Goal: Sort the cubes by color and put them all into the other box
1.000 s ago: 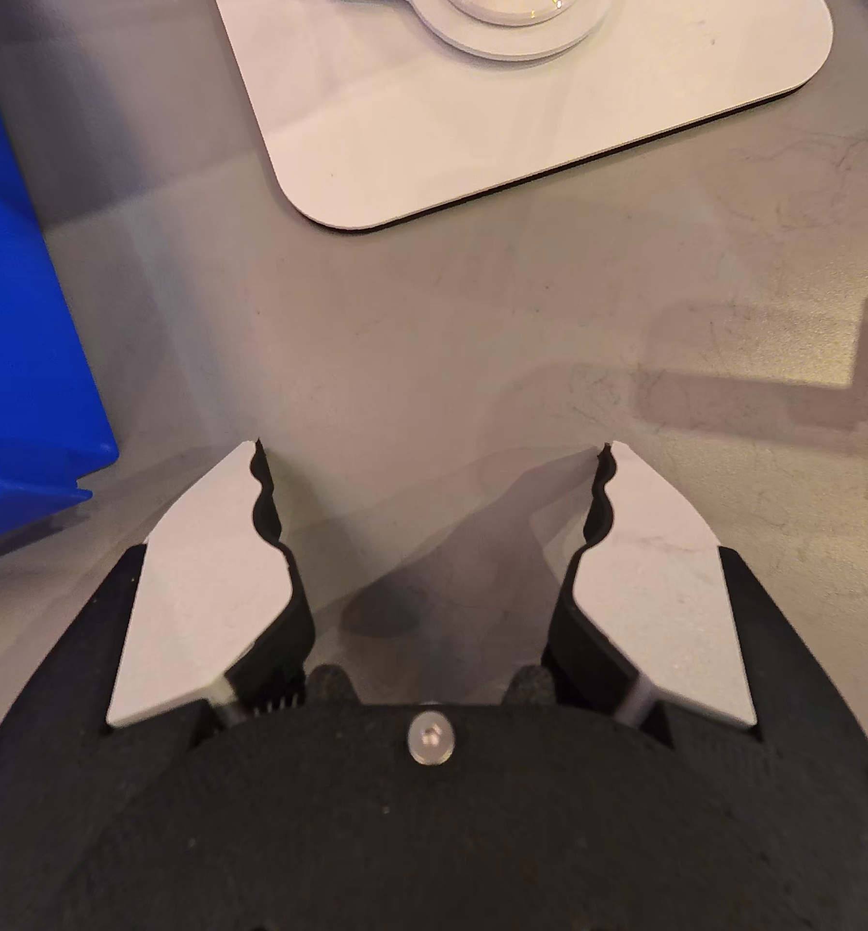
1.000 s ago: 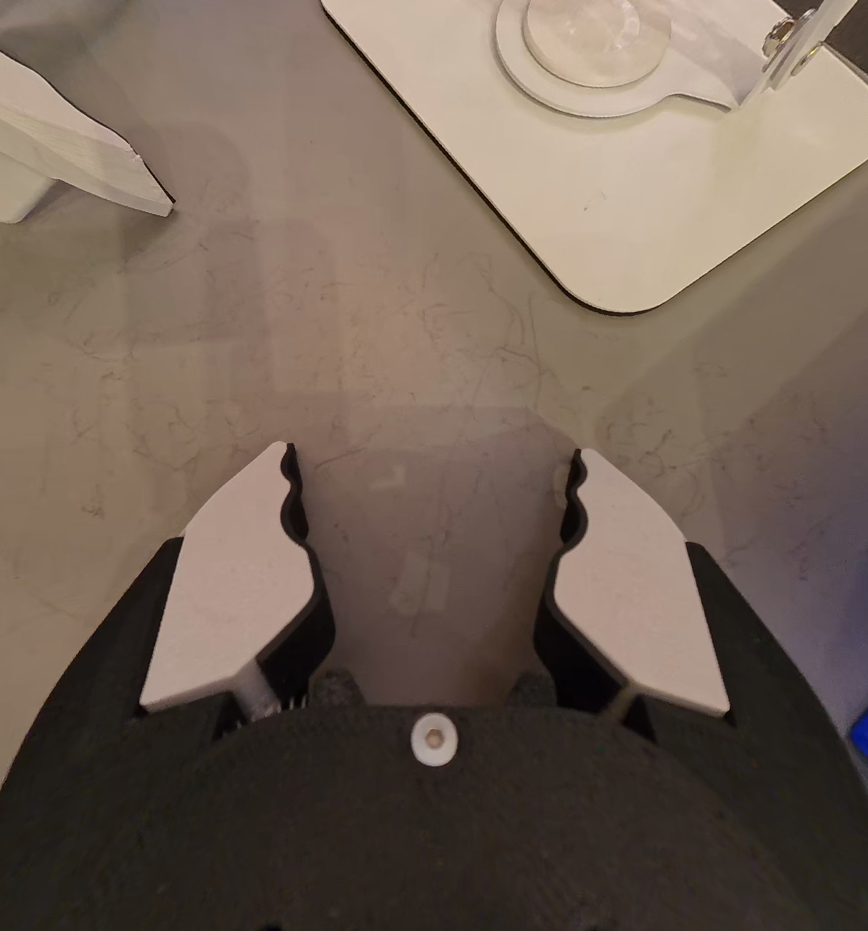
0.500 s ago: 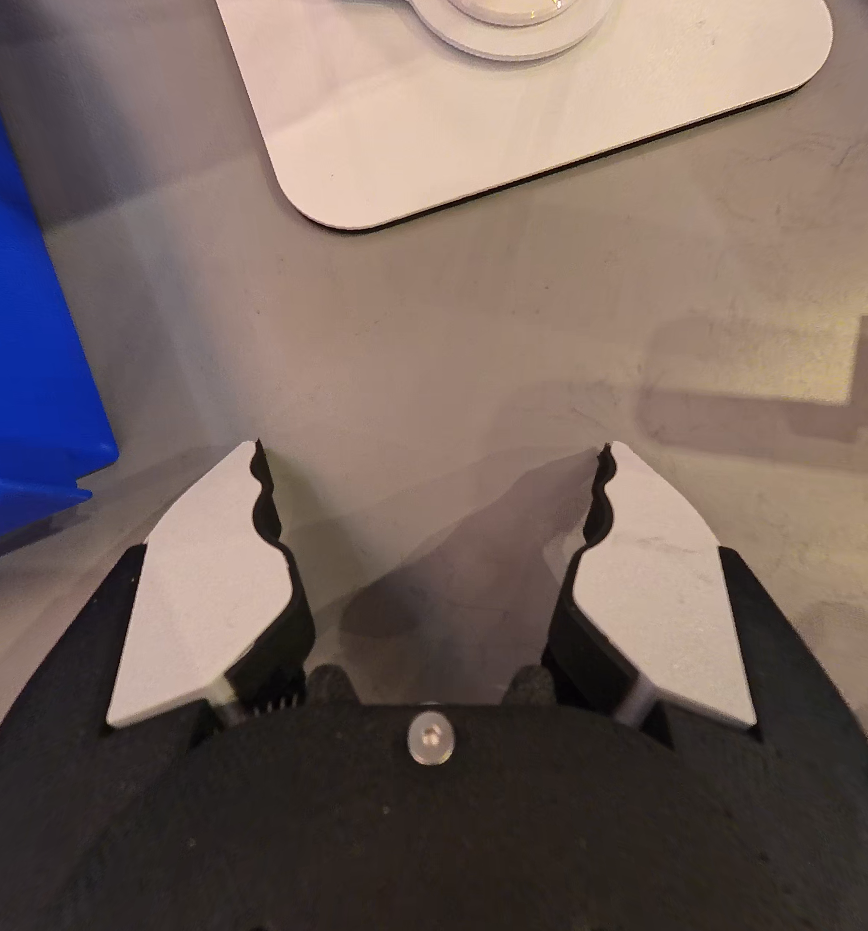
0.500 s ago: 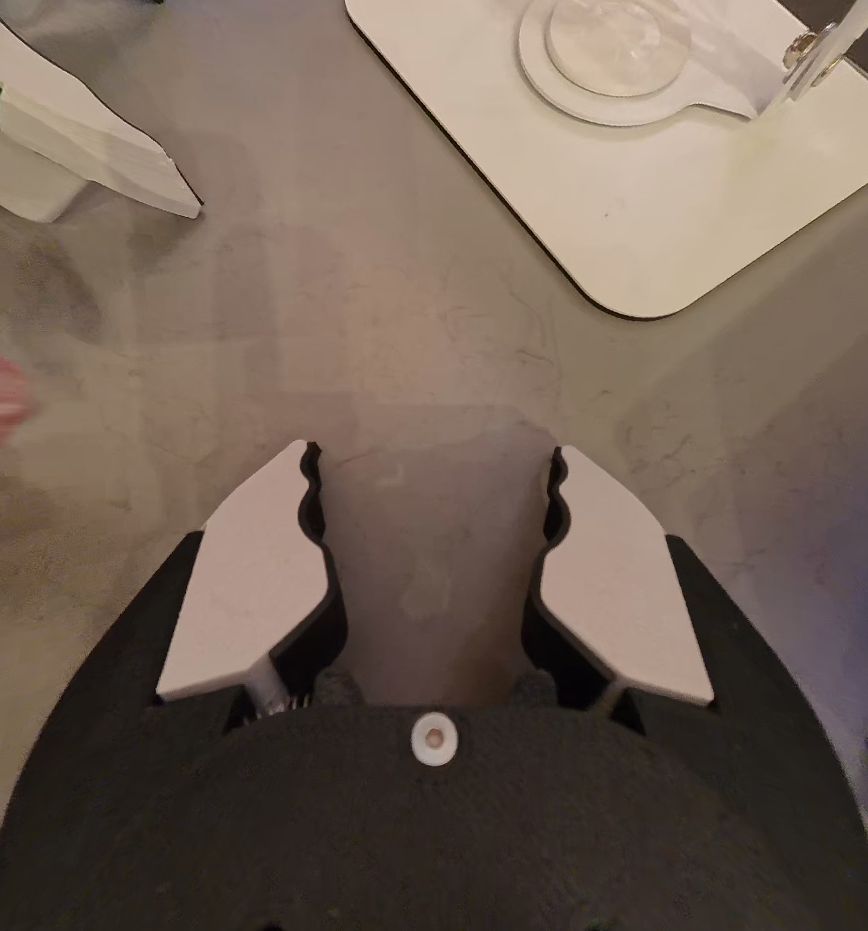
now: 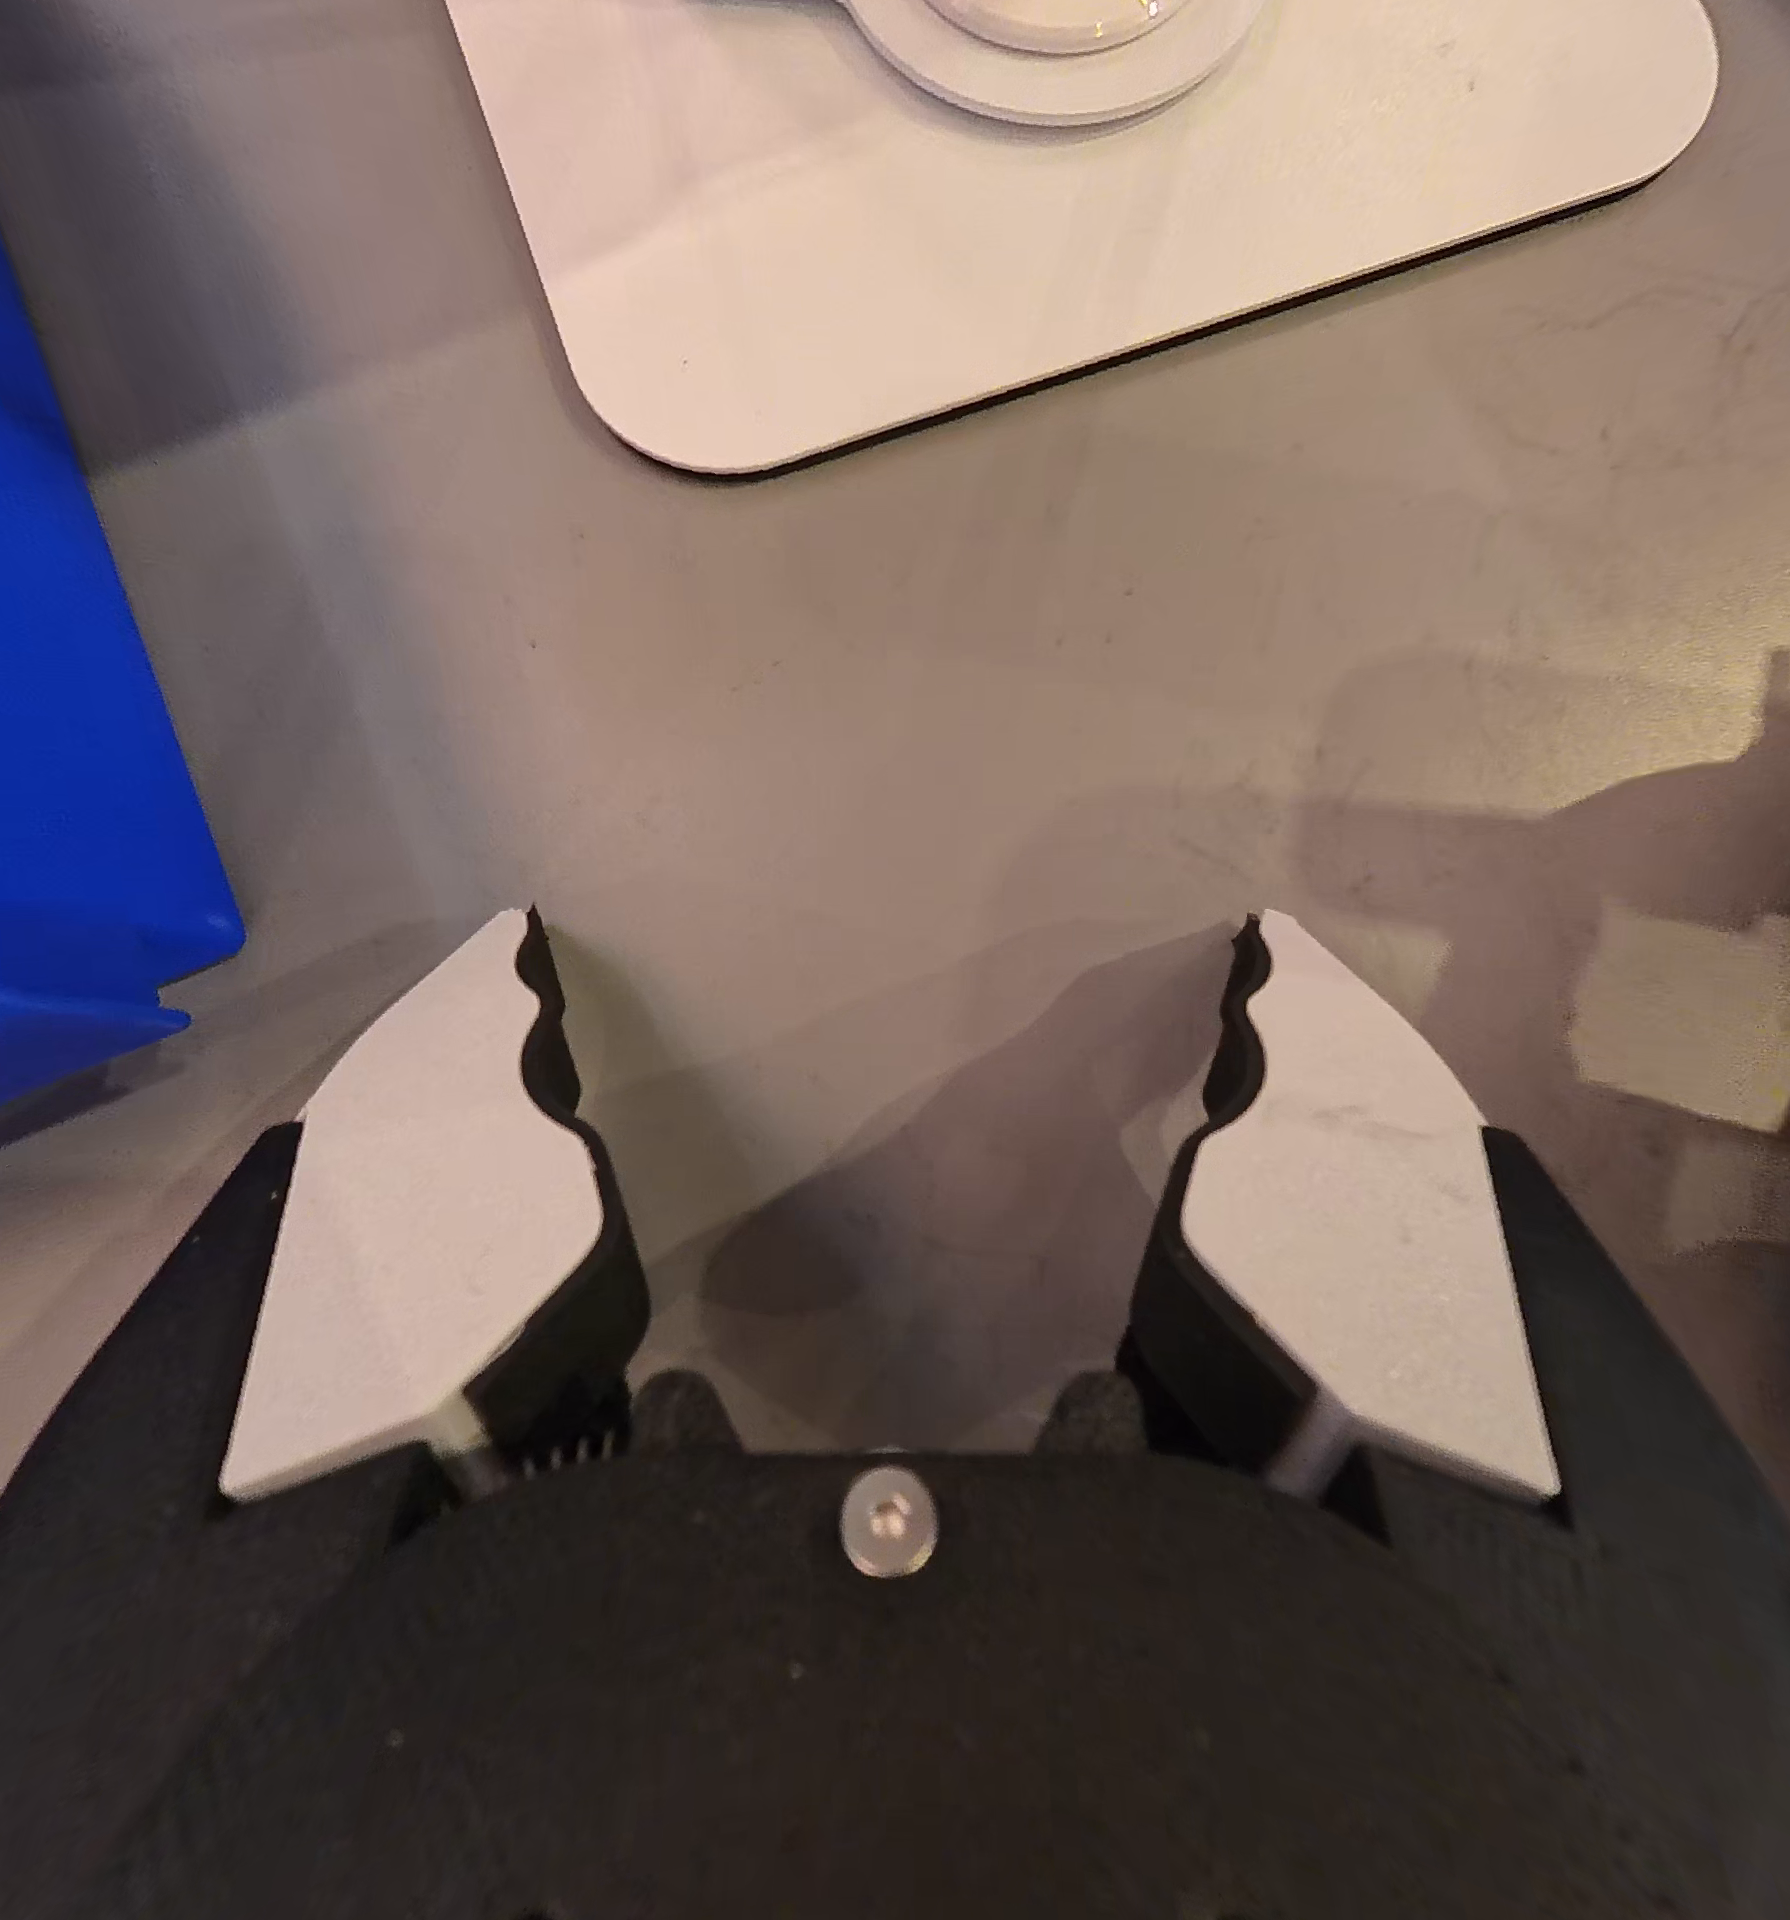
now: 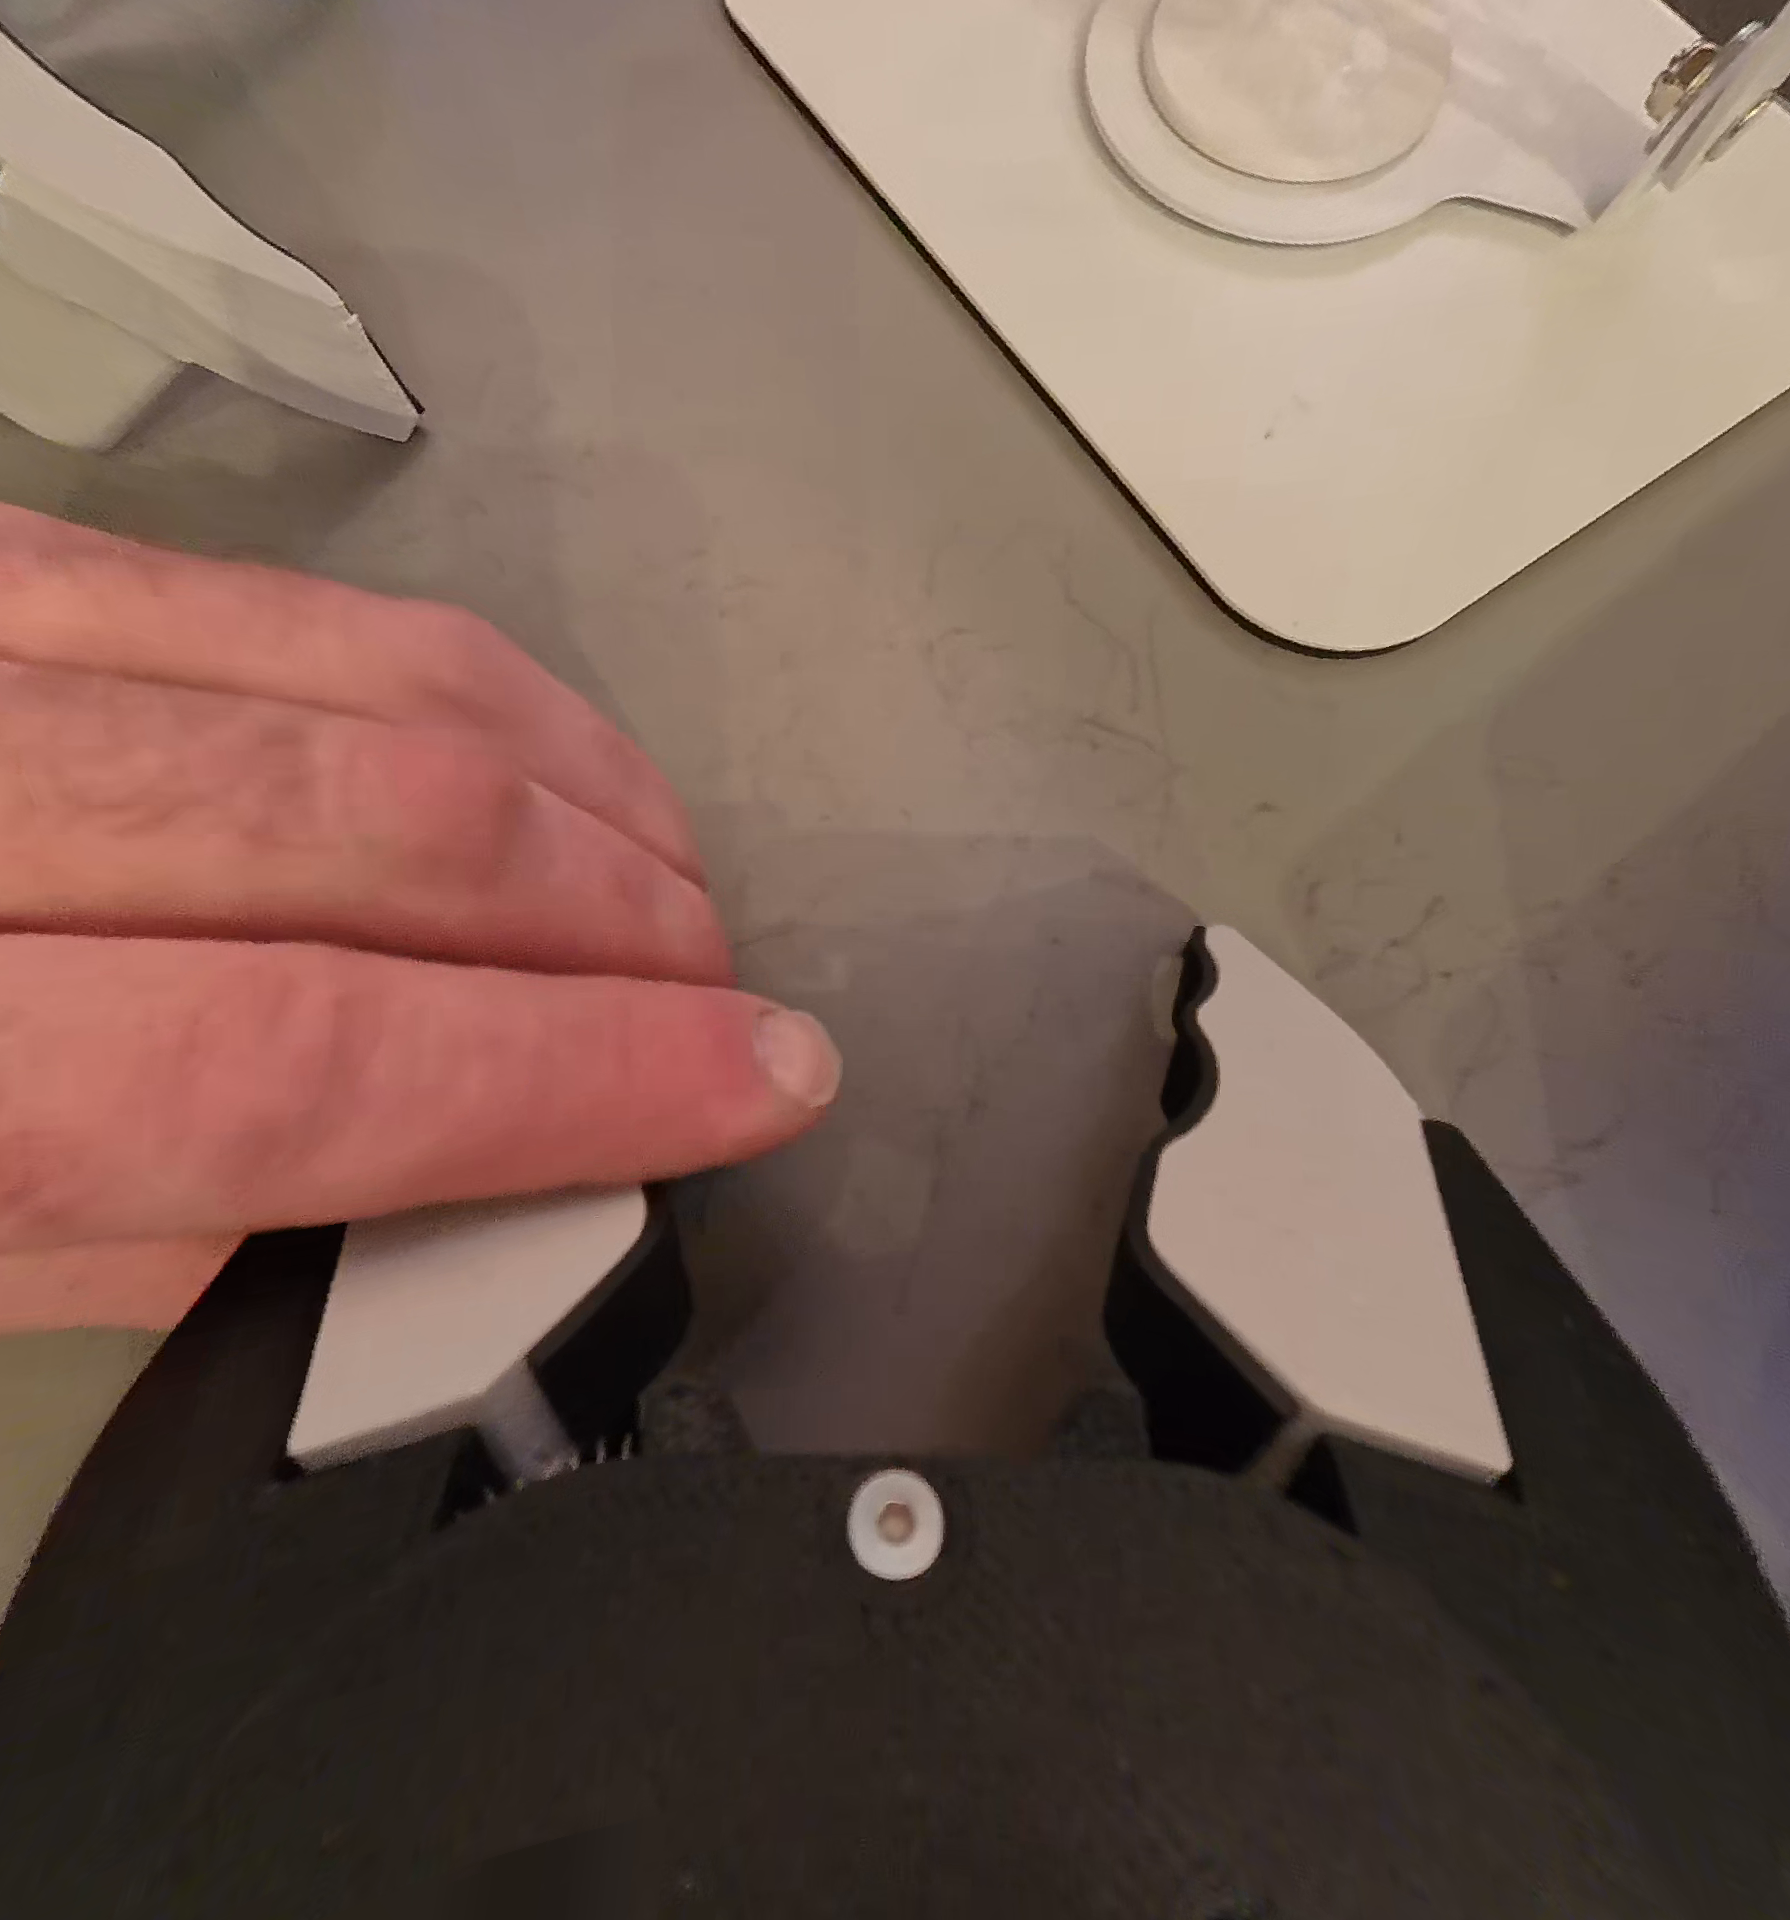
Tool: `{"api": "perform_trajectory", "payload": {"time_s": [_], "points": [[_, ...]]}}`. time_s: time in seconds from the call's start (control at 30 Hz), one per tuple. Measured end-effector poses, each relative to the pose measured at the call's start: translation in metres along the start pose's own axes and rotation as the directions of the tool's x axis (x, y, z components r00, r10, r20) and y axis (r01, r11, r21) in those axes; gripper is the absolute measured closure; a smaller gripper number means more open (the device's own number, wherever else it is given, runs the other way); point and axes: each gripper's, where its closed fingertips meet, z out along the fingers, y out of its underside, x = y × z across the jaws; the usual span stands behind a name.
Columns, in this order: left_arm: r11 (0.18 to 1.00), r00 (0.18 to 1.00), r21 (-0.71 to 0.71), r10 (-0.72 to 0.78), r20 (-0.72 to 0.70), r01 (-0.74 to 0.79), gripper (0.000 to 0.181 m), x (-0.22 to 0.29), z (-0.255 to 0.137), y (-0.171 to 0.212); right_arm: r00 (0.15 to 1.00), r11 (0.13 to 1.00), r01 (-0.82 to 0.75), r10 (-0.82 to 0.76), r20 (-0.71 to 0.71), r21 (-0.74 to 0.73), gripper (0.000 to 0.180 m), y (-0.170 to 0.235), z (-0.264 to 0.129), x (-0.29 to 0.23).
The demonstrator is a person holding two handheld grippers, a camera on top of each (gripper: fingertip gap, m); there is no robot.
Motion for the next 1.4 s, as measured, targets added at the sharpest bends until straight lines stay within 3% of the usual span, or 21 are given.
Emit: {"api": "perform_trajectory", "payload": {"time_s": [0.03,0.13,0.3,0.37,0.4,0.5,0.63,0.77,1.03,1.4], "points": [[1.000,1.000,0.000,0.000,0.000,0.000,0.062,0.000,0.000,0.000,1.000,1.000,0.006,-0.006,0.001,-0.001,0.078,0.000,0.000,-0.001],[1.000,1.000,0.000,0.000,0.000,0.000,0.062,0.000,0.000,0.000,1.000,1.000,0.018,-0.018,-0.017,0.002,0.076,0.002,-0.002,0.003],[1.000,1.000,0.000,0.000,0.000,0.000,0.062,0.000,0.000,0.000,0.995,0.999,0.031,-0.028,-0.094,0.029,0.093,-0.003,-0.004,0.007],[1.000,1.000,0.000,0.000,0.000,0.000,0.062,0.000,0.000,0.000,0.991,0.999,0.028,-0.022,-0.134,0.041,0.091,-0.004,-0.006,0.010],[1.000,1.000,0.000,0.000,0.000,0.000,0.062,0.000,0.000,0.000,0.991,0.998,0.046,-0.040,-0.130,0.044,0.085,-0.005,-0.005,0.011],[1.000,1.000,0.000,0.000,0.000,0.000,0.062,0.000,0.000,0.000,0.998,0.999,-0.041,0.042,-0.044,0.010,0.092,-0.003,0.001,0.007],[1.000,1.000,0.000,0.000,0.000,0.000,0.062,0.000,0.000,0.000,0.992,0.998,-0.050,0.052,-0.116,0.023,0.095,-0.004,0.000,0.011],[1.000,1.000,0.000,0.000,0.000,0.000,0.062,0.000,0.000,0.000,0.967,0.986,-0.165,0.165,-0.195,0.015,0.075,0.000,0.000,0.025],[1.000,1.000,0.000,0.000,0.000,0.000,0.062,0.000,0.000,0.000,0.918,0.959,-0.281,0.279,-0.281,0.031,0.069,0.006,-0.003,0.043],[1.000,1.000,0.000,0.000,0.000,0.000,0.062,0.000,0.000,0.000,0.917,0.959,-0.283,0.280,-0.284,0.031,0.069,0.006,-0.003,0.044]]}}
